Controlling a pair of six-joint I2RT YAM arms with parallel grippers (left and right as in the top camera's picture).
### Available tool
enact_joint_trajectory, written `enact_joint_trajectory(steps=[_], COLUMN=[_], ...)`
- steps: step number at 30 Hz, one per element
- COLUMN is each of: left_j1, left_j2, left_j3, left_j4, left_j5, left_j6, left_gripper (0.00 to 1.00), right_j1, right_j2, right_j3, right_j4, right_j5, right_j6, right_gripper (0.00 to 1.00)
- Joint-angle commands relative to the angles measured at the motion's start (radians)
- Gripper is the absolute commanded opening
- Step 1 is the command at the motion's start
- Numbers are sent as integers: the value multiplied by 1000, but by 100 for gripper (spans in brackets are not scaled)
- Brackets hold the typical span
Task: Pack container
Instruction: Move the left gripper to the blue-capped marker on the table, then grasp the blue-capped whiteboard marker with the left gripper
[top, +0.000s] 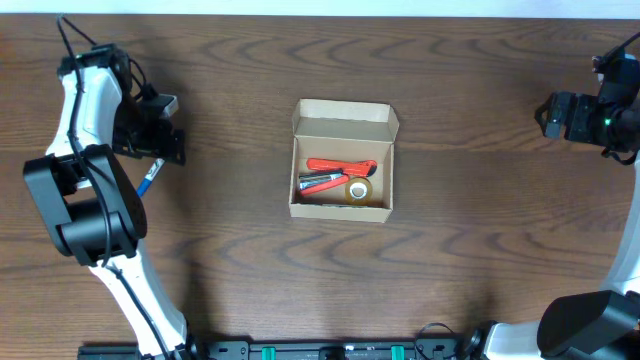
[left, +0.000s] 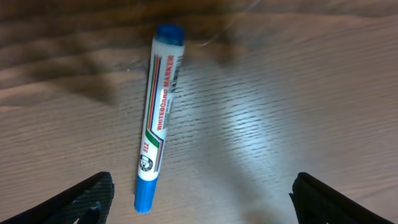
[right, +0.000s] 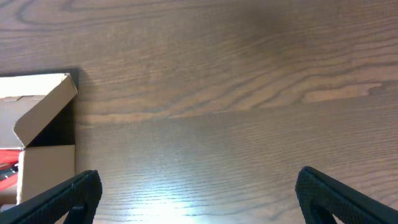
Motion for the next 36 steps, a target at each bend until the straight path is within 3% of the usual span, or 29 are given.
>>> enact_joint_trajectory(steps=[1, 16, 23, 26, 29, 36], left_j1=[2, 2, 2, 2, 2, 2], left_j2=[11, 11, 11, 11, 11, 11], left_j3=[-29, -167, -169, -169, -169, -170], left_j4=[19, 126, 129, 129, 130, 146], left_j5=[27, 26, 26, 26, 24, 13], left_j6=[18, 18, 24, 24, 24, 24], left_gripper=[92, 91, 81, 69, 67, 68], right_j1=[4, 4, 4, 4, 4, 4], right_j2=[3, 3, 3, 3, 3, 3], right_j3=[-3, -3, -3, -3, -3, -3], right_j4=[-6, -19, -19, -19, -24, -31], right_j5=[0, 0, 0, 0, 0, 0], right_j6=[-14, -14, -14, -14, -13, -13], right_gripper=[99, 99, 93, 87, 83, 86])
